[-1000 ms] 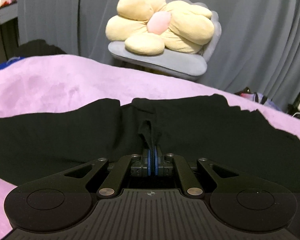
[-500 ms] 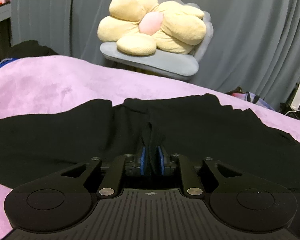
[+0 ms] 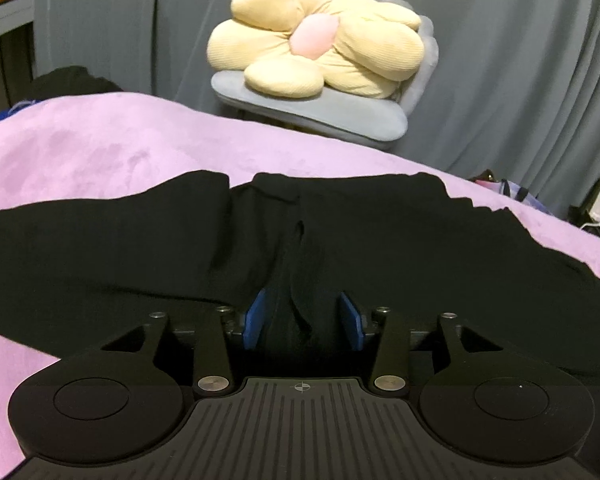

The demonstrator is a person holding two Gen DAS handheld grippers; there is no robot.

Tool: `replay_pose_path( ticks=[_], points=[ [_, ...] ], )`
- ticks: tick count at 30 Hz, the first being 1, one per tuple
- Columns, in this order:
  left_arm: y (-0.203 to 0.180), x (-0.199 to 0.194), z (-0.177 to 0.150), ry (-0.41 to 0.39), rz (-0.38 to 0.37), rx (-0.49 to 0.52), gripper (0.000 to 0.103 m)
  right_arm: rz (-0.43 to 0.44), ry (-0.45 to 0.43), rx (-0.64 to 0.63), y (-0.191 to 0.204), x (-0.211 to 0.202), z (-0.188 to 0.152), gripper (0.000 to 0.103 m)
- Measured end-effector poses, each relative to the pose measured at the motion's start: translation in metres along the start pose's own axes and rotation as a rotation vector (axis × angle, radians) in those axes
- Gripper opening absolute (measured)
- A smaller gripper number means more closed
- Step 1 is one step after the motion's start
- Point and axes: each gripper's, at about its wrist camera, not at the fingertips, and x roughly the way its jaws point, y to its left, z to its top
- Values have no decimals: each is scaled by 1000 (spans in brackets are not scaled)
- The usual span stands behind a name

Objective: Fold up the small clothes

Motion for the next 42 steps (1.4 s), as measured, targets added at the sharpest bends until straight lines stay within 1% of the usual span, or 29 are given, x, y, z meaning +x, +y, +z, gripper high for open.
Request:
replay_pose_path(
  ticks=[2,4,6,8,11,13,14,15,16,18,19,21,23,24,25,26,27,28,29,33,35,36,37,39,40,42],
  points=[
    [4,-6,0,4,-5,-15,46,9,-16,16,-2,-6,3,12],
    [17,-17,0,-3,-29,-72,47,47,-50,77,-10,-13,4,12],
    [41,-33,-1,-23,-36,-142,53,60,-65,122,-17,-16,5,12],
    [76,-52,-1,-47,23,-217,58,79,-78,150,-22,-18,5,12],
    [145,-78,-7,-98,152,-361,65,123,-99,186,-25,-19,4,13],
    [199,-90,-14,-119,233,-511,65,155,-121,200,-24,-21,4,14],
    [224,-94,-18,-133,256,-581,64,172,-123,209,-24,-22,4,17],
    [248,-97,-22,-151,267,-650,64,193,-117,231,-25,-21,4,18],
    [272,-98,-26,-164,266,-723,62,219,-107,264,-26,-20,3,18],
    [312,-94,-33,-188,220,-871,60,258,-90,324,-28,-18,1,18],
    [329,-90,-38,-208,183,-952,57,260,-83,338,-28,-19,-1,18],
    [357,-84,-47,-270,112,-1099,56,247,-70,352,-25,-21,-4,18],
    [376,-76,-53,-323,70,-1201,55,228,-55,354,-21,-22,-7,18],
    [382,-73,-54,-345,68,-1231,52,222,-50,351,-19,-24,-9,18],
    [387,-71,-53,-354,81,-1246,39,215,-50,345,-15,-26,-10,18],
    [389,-68,-51,-347,102,-1247,20,210,-50,333,-12,-28,-11,18],
    [390,-68,-48,-328,124,-1231,12,206,-52,320,-8,-30,-12,18],
    [391,-68,-44,-304,139,-1196,9,205,-56,306,-4,-32,-13,18],
    [389,-70,-40,-297,144,-1148,7,203,-60,295,-2,-34,-13,18],
    [365,-90,-19,-310,191,-929,5,219,-76,296,-2,-41,-13,18],
    [334,-99,0,-316,165,-765,5,230,-82,312,-6,-43,-13,18],
    [314,-103,11,-319,142,-675,5,230,-84,319,-8,-45,-12,18],
    [288,-107,21,-319,99,-570,5,231,-88,327,-11,-47,-12,18],
    [223,-111,38,-322,-3,-361,5,234,-92,343,-15,-51,-13,18],
    [183,-111,42,-316,-85,-264,6,236,-91,351,-17,-54,-13,18],
    [107,-107,40,-279,-257,-119,6,239,-96,359,-19,-63,-13,18]
  ],
)
